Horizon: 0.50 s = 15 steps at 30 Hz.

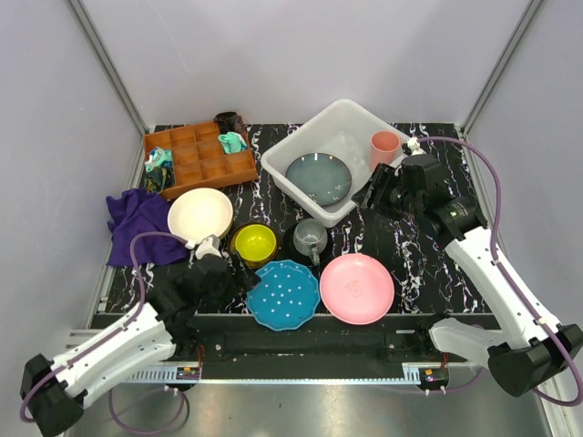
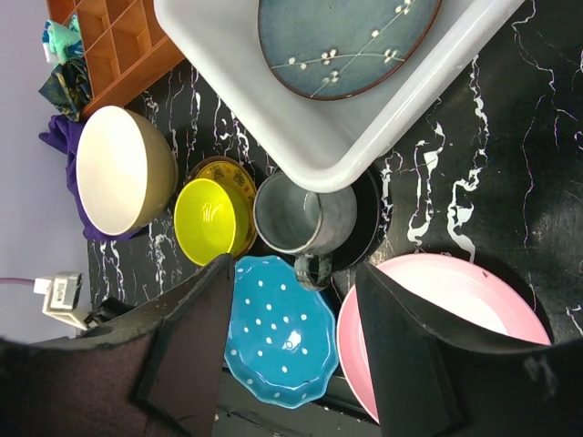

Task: Place the mixed dishes into the plastic bin
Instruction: Pick up the plate at the center of the board.

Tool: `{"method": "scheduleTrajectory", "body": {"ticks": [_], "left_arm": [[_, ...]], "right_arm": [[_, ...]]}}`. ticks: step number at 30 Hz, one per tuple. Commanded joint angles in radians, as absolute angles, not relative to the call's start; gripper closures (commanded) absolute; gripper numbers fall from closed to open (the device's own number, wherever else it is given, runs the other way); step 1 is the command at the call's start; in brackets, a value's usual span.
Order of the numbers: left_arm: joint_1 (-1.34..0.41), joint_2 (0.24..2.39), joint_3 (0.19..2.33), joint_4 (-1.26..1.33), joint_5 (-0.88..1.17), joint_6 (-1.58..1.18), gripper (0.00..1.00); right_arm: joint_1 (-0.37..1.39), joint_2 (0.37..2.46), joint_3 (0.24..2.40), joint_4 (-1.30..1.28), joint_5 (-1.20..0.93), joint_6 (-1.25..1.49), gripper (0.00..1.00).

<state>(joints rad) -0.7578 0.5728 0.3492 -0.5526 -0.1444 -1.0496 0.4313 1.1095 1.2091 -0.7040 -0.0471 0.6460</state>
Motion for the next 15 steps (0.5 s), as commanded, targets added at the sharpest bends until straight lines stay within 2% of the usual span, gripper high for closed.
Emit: {"method": "scheduleTrajectory", "body": {"ticks": [1,15], "left_arm": [[-0.833,0.624,0.361,-0.531,-0.322,-1.152,0.12],[-0.873,0.614,0.239,-0.488,-0.342,-1.207,0.16]], "right_arm": [[0.437,1.080,1.204,-0.695,-0.063,0.655,0.35],[0.437,1.069,1.180,-0.693,-0.080,0.664,0.34]]}}
